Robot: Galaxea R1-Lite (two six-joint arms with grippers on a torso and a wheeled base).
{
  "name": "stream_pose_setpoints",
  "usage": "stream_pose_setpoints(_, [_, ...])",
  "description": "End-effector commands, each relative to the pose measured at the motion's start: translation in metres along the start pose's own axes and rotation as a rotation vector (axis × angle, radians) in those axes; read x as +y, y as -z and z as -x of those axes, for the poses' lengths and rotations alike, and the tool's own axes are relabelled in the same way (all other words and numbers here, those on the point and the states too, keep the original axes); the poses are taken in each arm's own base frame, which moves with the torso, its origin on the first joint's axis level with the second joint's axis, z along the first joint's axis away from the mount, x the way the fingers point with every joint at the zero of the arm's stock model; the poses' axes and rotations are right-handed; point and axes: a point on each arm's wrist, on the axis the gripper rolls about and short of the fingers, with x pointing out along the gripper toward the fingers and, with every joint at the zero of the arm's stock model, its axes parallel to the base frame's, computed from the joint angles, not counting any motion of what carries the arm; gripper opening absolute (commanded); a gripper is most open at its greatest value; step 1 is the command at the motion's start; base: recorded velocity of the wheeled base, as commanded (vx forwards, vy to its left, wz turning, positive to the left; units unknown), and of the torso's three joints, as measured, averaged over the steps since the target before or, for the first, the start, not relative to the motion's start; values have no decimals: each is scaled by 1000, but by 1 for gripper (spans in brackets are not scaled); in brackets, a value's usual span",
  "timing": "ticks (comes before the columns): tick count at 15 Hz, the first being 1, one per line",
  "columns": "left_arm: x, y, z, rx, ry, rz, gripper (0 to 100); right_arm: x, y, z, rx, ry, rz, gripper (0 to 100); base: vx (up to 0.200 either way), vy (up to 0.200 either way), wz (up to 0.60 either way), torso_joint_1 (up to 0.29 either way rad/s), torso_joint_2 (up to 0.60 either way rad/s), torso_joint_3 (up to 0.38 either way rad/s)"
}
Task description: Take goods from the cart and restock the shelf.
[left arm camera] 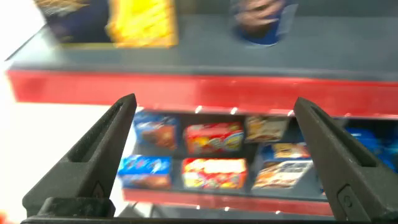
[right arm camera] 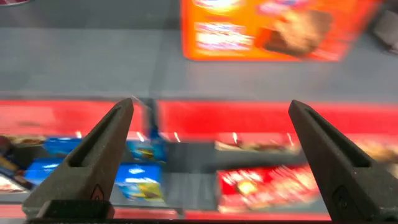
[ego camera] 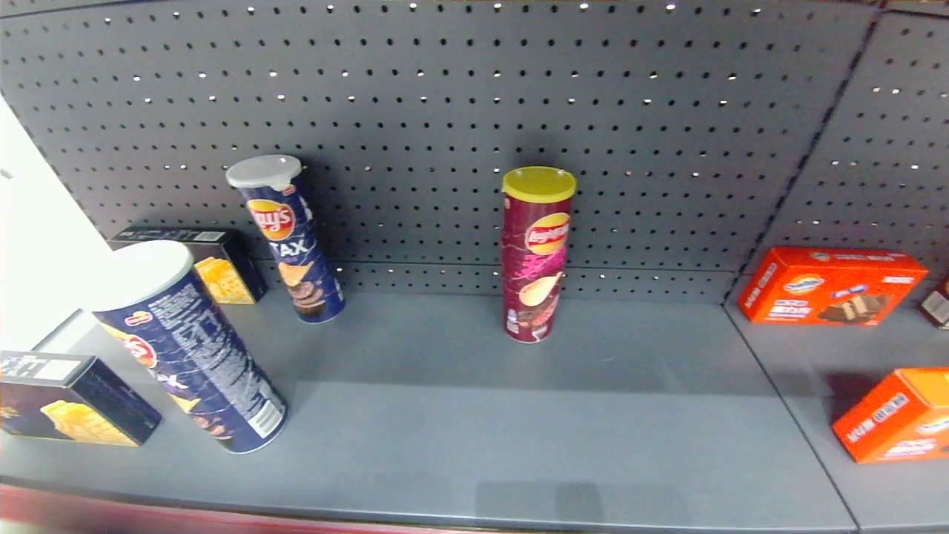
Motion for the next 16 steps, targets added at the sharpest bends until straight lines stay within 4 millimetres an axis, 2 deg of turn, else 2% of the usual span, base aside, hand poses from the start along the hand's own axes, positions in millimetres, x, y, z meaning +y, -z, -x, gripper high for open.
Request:
stream_pose_setpoints(1, [0,0,0,0,0,0,100,0,0,0,1,0,2,100,0,0,600,17,2,7])
stream_pose_setpoints(16, [0,0,0,0,-2,2,100,0,0,0,1,1,0,100,0,0,600,4,2,2])
